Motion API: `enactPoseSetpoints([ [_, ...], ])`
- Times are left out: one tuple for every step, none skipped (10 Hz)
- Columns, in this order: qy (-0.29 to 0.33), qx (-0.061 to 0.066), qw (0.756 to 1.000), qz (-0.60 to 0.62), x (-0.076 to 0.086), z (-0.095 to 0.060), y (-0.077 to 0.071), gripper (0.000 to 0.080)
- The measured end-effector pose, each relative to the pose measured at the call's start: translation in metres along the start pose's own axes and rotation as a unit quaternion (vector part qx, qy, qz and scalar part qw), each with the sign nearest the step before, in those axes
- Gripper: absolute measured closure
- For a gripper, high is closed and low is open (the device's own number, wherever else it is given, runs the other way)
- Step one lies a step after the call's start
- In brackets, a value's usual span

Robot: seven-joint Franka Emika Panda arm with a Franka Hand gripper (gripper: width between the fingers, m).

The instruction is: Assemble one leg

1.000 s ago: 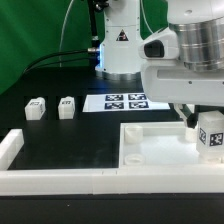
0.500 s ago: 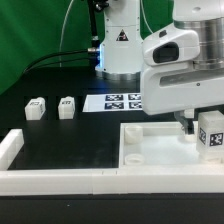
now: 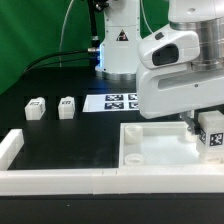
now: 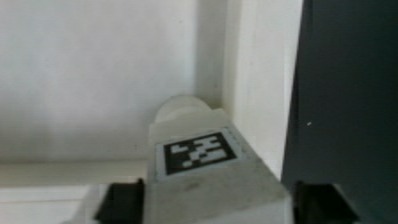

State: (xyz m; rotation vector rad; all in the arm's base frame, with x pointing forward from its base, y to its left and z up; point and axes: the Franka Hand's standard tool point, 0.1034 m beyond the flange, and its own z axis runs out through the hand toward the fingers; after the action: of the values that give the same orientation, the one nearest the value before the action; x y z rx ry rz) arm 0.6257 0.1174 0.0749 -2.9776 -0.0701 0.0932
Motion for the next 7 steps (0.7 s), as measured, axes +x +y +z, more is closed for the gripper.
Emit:
enactPoseSetpoints([
  [0.0,-0.002,1.0,0.001,0.0002,-0.0001,0.0032,0.0502],
  [0.0,-0.002,1.0,0.001,0.0001,0.0001,0.0031,0.0502],
  [0.0,-0.001,1.0,0.013,0.0001,0.0001,0.0033,0.0502],
  [0.0,-0.001,1.0,0.023,0.0001,0.0001,0.0034,0.0502],
  [0.0,-0.001,0.999,0.033,0.0002,0.0002,0.0034,0.0502],
  [0.0,0.0,0.998,0.064,0.0001,0.0003,0.0035,0.0502],
  [0.002,0.005,0.99,0.139,0.0009,0.0,0.0038,0.0502],
])
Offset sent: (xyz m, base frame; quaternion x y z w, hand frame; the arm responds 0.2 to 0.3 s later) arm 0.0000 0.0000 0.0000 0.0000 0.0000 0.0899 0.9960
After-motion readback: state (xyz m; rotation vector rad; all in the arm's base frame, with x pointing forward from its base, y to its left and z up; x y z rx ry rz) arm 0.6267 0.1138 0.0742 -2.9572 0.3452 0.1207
